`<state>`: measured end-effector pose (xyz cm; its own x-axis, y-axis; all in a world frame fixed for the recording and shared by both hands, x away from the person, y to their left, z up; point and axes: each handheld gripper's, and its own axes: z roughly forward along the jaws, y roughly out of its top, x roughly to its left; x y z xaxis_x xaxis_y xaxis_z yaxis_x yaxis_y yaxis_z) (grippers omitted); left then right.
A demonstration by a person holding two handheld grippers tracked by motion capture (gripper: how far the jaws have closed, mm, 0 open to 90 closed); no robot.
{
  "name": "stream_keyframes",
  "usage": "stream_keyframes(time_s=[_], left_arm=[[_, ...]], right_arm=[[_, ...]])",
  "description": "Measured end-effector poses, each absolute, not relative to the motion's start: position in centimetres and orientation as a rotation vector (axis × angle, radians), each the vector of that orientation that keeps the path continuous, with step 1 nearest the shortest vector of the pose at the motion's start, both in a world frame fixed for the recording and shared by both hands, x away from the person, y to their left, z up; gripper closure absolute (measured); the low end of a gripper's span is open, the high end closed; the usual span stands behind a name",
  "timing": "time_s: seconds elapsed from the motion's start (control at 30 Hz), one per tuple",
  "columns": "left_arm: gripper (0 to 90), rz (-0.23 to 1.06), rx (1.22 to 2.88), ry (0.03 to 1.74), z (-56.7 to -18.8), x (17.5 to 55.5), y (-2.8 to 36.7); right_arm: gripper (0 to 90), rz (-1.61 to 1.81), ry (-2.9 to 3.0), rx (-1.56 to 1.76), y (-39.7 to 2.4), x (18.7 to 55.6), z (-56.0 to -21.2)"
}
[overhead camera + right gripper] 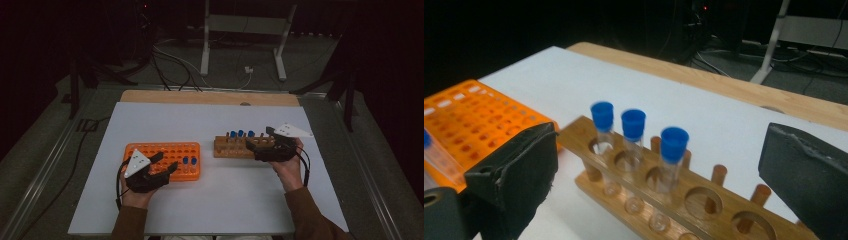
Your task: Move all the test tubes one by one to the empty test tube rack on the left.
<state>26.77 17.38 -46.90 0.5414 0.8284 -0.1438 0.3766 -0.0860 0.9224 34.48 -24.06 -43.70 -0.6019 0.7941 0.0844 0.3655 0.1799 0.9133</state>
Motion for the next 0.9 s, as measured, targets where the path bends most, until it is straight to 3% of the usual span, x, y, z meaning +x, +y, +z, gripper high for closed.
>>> stream_keyframes(time_s=[0.23, 0.33, 0.5, 0.6, 0.67, 0.77, 0.9], left_arm=[[0.9, 0.561, 1.666, 1.117, -46.9, 27.4, 18.4], [0.7, 0.574, 1.652, 1.123, -46.9, 27.3, 18.6], [0.7, 0.56, 1.653, 1.142, -47.3, 27.5, 18.7], [0.7, 0.559, 1.656, 1.147, -47.3, 27.6, 18.7], [0.7, 0.562, 1.648, 1.152, -47.3, 27.6, 18.8], [0.7, 0.564, 1.648, 1.159, -47.3, 27.6, 18.9], [0.7, 0.562, 1.65, 1.162, -47.4, 27.7, 18.9]], right_arm=[[5.3, 1.355, 2.075, 1.091, -23.7, 34.9, -45.0], [6.1, 1.299, 2.091, 1.081, -23.3, 35.2, -45.3], [17.4, 1.284, 2.096, 1.091, -23.1, 36.1, -45.9], [38.3, 1.276, 2.108, 1.085, -23.0, 36.5, -46.3], [47.7, 1.279, 2.108, 1.076, -23.1, 36.6, -46.4], [59.2, 1.266, 2.116, 1.046, -22.9, 36.6, -46.6], [66.9, 1.265, 2.135, 1.019, -22.6, 36.6, -46.8]])
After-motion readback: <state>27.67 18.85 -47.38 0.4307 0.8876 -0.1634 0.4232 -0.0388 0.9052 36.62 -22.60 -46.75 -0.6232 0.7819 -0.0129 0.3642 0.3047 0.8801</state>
